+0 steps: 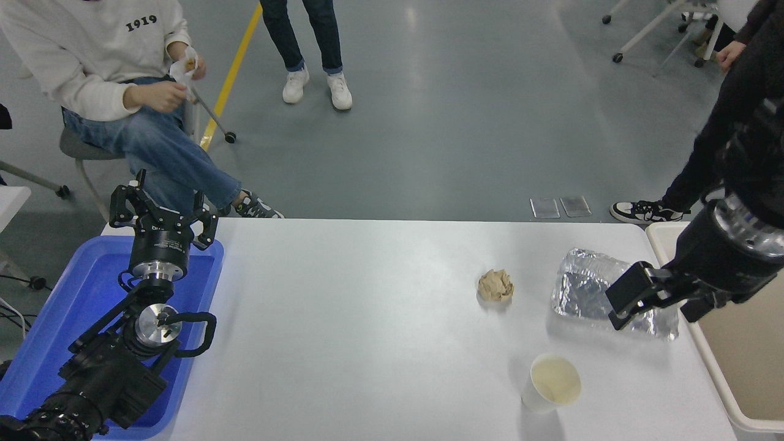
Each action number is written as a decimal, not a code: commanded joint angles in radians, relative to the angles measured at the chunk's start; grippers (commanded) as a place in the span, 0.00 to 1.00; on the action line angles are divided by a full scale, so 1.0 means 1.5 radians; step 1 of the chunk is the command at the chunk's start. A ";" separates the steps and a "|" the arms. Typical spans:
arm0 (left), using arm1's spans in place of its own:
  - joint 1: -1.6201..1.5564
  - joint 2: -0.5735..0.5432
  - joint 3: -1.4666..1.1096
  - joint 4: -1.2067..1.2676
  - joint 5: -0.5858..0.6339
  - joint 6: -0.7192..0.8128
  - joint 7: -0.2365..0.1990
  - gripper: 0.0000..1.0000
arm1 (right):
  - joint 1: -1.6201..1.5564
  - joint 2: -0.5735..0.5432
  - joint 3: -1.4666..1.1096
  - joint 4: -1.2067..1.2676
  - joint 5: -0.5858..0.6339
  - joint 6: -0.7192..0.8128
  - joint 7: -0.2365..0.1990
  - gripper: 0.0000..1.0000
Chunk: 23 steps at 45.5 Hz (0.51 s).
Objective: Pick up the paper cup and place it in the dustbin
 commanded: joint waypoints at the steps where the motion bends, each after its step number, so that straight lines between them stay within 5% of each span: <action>1: 0.000 0.000 0.000 0.000 0.001 0.000 0.000 0.99 | -0.201 0.004 0.086 -0.074 -0.064 -0.073 0.000 1.00; 23: 0.000 0.000 0.000 0.000 0.000 0.000 0.000 0.99 | -0.424 0.008 0.201 -0.170 -0.177 -0.140 0.001 1.00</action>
